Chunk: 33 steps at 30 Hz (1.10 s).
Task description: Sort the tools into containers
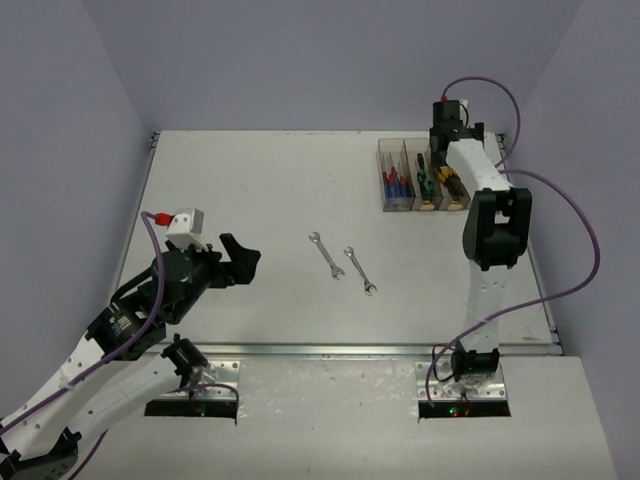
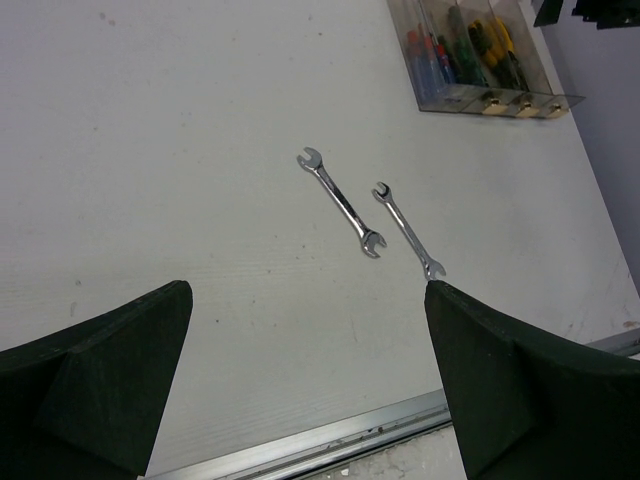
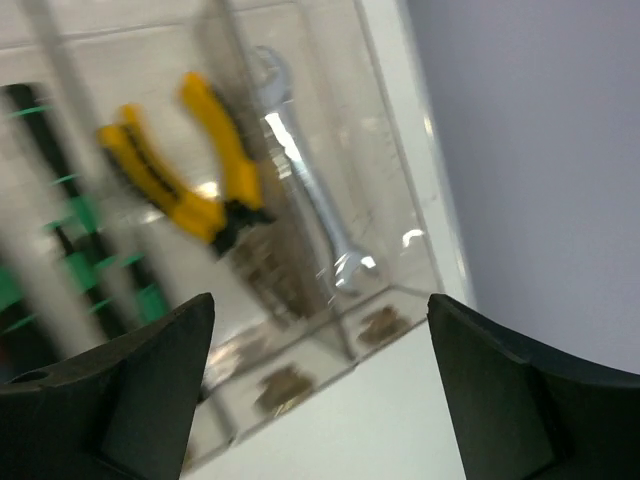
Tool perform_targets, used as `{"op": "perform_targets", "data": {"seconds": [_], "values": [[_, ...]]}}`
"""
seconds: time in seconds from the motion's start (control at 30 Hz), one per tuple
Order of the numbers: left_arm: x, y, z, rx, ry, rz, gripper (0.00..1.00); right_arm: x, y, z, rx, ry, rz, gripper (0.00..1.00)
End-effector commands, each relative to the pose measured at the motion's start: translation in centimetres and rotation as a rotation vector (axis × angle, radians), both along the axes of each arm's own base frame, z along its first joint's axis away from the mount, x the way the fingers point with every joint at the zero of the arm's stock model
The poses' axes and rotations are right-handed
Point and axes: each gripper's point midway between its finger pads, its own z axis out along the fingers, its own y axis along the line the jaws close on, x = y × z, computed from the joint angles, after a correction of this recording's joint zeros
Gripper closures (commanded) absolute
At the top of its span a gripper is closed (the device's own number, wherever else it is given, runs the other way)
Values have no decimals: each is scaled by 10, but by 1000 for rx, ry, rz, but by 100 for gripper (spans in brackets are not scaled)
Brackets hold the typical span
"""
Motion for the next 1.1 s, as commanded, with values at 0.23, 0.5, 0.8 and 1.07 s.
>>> {"op": "perform_targets", "data": {"seconds": [0.23,0.5,0.8,1.07], "values": [[8,4,3,1,-11,58,0,-165,225,-26,488,224,388,20],[10,3,-2,18,9,57,0,-275,297,-95,565,495,517,37],[9,0,-1,12,4,36,0,-264,297,-109,465,539,522,44],[8,-2,1,6,-3,20,0,-249,290,-132,416,606,509,54]]}}
